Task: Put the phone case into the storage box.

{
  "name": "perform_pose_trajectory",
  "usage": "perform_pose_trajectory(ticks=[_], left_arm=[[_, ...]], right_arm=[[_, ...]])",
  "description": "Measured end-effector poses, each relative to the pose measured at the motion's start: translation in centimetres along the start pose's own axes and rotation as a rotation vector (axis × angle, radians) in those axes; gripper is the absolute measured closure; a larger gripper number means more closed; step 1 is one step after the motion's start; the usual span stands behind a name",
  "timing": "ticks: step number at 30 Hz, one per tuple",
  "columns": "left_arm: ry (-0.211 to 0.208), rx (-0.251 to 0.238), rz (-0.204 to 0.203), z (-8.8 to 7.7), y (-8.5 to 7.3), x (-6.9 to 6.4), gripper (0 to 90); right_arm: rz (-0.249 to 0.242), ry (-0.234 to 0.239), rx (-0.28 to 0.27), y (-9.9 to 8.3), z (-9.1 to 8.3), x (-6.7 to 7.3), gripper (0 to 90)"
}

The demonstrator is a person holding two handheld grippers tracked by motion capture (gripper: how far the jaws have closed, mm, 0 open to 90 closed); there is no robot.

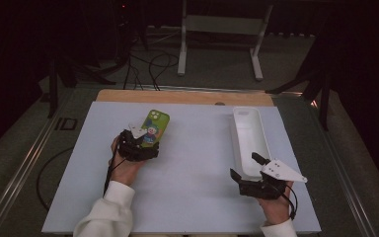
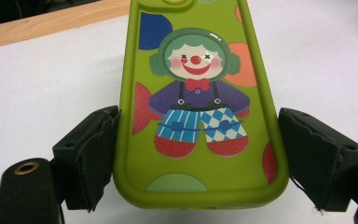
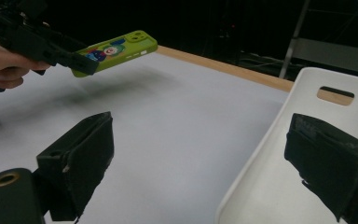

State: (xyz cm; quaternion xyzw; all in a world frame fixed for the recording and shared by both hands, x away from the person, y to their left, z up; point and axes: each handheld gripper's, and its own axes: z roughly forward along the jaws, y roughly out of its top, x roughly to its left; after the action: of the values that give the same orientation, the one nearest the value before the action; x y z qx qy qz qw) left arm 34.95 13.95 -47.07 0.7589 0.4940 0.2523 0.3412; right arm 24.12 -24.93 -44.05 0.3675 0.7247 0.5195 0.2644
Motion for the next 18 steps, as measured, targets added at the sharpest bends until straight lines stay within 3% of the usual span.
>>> perform_pose_trajectory(ticks=[13, 18], left_arm=[[-0.064, -0.099, 0.063, -2.8, -0.5, -0.6, 16.2], [-0.082, -0.115, 0.098, -3.4, -0.6, -0.8, 16.2]], right_arm=[[-0.004, 0.048, 0.014, 0.7, 1.0, -0.6, 8.1], [0.008, 0.070, 0.004, 1.0, 1.3, -1.0, 8.2]])
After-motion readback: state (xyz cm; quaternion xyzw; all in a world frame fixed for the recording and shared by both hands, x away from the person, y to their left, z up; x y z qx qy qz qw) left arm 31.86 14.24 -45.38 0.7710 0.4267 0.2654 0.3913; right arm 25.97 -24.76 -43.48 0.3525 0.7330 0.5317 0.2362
